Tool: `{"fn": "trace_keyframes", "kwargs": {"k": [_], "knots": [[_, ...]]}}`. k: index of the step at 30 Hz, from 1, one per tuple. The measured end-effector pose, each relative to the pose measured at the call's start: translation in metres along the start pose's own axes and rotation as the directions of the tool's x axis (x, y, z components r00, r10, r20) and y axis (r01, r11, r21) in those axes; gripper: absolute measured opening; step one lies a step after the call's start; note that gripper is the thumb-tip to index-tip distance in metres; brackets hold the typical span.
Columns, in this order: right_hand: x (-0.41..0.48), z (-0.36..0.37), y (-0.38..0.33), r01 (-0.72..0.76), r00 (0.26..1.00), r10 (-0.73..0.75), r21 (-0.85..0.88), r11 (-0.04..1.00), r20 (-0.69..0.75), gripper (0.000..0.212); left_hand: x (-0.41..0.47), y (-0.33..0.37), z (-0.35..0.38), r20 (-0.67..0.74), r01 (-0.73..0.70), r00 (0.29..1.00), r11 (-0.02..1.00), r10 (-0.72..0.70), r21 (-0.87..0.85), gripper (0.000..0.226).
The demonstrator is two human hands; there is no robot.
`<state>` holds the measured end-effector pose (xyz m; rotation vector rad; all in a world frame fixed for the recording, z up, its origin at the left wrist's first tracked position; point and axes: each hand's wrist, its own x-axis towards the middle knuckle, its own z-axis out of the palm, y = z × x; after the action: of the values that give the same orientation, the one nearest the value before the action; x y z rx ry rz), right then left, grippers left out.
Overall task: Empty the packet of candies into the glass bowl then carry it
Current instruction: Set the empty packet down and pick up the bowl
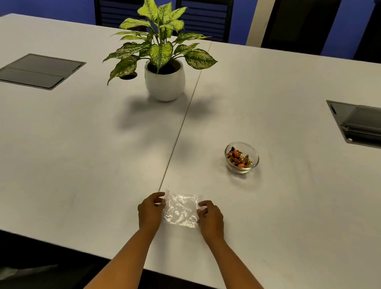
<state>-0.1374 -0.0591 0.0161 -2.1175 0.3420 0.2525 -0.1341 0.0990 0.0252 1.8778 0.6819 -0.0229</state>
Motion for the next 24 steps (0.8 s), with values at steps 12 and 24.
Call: {"fn": "trace_keyframes", "kwargs": {"k": [12, 24], "knots": [[-0.006, 0.006, 0.011, -0.003, 0.999, -0.001, -0.106, 0.994, -0.040, 0.029, -0.005, -0.015, 0.007, -0.037, 0.047, 0.998, 0.993, -0.043, 0.105, 0.032], [0.046, -0.059, -0.007, 0.229, 0.918, -0.224, -0.022, 0.973, -0.328, 0.042, 0.015, 0.047, 0.045, -0.060, -0.265, 0.960, 0.959, 0.272, 0.102, 0.037]]}}
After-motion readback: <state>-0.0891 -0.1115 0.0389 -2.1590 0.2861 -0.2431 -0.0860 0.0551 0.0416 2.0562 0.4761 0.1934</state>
